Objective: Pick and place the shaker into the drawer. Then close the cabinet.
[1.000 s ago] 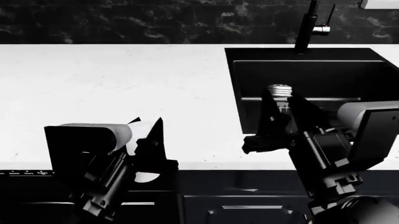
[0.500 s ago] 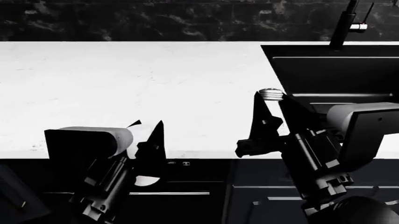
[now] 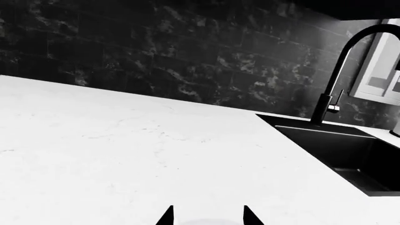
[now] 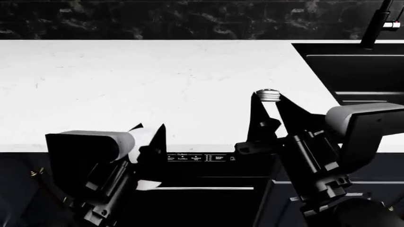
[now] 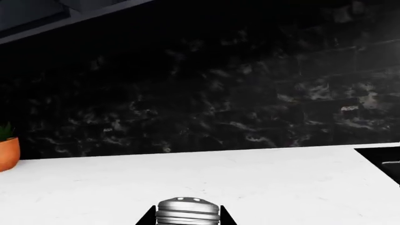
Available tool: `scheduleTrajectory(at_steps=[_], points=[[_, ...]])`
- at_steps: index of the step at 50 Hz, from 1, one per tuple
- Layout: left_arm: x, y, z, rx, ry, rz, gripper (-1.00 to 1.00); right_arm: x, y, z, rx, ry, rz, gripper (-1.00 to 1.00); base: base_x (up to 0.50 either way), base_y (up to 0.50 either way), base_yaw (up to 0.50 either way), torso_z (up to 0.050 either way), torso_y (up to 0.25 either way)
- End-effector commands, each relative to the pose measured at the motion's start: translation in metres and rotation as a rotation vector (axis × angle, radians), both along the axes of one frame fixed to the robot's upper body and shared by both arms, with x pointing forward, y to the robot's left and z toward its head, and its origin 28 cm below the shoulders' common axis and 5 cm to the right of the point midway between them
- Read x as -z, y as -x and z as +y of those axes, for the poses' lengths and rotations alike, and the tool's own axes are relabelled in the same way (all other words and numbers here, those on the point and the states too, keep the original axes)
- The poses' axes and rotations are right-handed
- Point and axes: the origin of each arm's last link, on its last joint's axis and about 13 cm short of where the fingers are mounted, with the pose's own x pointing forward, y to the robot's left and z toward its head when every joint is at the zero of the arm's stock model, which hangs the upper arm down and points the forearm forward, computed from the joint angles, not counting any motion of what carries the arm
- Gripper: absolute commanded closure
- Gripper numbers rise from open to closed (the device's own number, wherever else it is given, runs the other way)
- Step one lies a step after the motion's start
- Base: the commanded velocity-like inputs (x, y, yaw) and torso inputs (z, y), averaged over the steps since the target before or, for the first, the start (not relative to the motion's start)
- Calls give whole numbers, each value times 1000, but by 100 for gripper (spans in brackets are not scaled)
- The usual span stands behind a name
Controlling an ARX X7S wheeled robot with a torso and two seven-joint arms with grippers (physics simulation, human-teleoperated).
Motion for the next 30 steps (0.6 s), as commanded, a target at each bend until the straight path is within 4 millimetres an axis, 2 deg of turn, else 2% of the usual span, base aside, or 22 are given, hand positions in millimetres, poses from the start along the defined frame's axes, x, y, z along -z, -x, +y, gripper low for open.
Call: scheduleTrajectory(at_steps=[1, 5, 14, 30], points=[[0, 0, -1, 9, 11, -11, 100, -5, 2, 1, -55, -67, -41, 100, 0, 0, 0, 0, 0], [1, 1, -1, 12, 5, -7, 100, -8, 3, 0, -75, -121, -71, 100, 0, 0, 0, 0, 0], [2, 1, -1, 11, 0, -4, 100, -4, 2, 1, -7, -23, -39, 100, -12, 0, 23, 0, 0], [3, 2, -1, 16, 1, -4, 100, -3, 2, 3, -12, 7, -25, 100, -191, -9, 500, 1, 1]])
